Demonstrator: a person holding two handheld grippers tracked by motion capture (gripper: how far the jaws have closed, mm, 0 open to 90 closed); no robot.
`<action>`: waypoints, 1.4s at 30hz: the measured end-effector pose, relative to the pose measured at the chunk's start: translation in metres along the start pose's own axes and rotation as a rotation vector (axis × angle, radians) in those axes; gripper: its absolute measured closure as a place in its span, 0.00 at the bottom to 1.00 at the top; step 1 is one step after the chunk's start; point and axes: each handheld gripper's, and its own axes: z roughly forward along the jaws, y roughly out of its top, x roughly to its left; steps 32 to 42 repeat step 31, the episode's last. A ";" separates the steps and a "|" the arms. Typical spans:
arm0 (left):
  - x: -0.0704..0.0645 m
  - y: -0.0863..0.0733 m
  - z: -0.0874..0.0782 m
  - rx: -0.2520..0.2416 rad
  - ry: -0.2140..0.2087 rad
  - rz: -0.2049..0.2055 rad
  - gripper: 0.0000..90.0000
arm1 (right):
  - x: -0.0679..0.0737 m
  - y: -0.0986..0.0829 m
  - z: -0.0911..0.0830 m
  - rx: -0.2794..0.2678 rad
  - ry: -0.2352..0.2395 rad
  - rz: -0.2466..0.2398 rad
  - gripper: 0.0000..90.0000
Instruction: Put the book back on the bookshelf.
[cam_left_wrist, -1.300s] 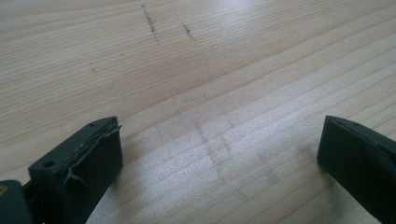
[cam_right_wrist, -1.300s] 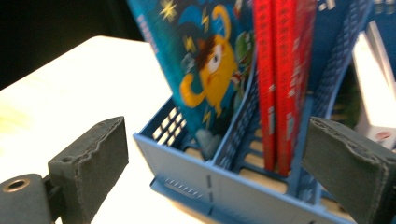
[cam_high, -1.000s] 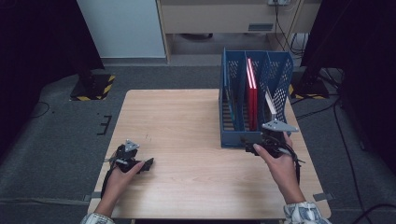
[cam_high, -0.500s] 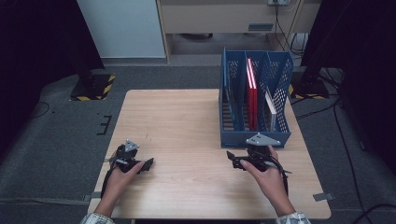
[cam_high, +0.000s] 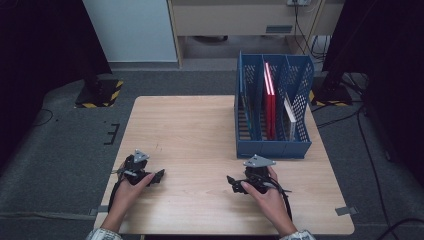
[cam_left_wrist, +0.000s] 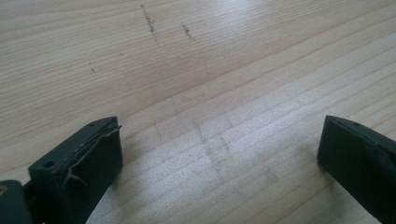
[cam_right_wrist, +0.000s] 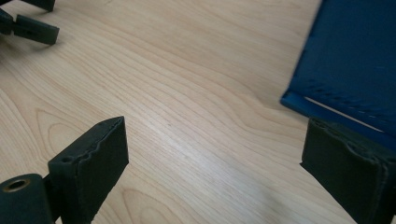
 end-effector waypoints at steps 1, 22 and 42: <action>0.000 0.000 0.000 0.000 0.000 0.000 0.00 | 0.002 0.000 0.004 0.004 0.002 -0.003 0.09; 0.000 0.000 0.000 0.001 0.000 0.001 0.00 | 0.015 -0.008 0.051 0.117 -0.098 -0.040 0.08; -0.001 0.000 0.000 0.001 -0.001 0.001 0.00 | 0.018 -0.008 0.051 0.123 -0.105 -0.033 0.06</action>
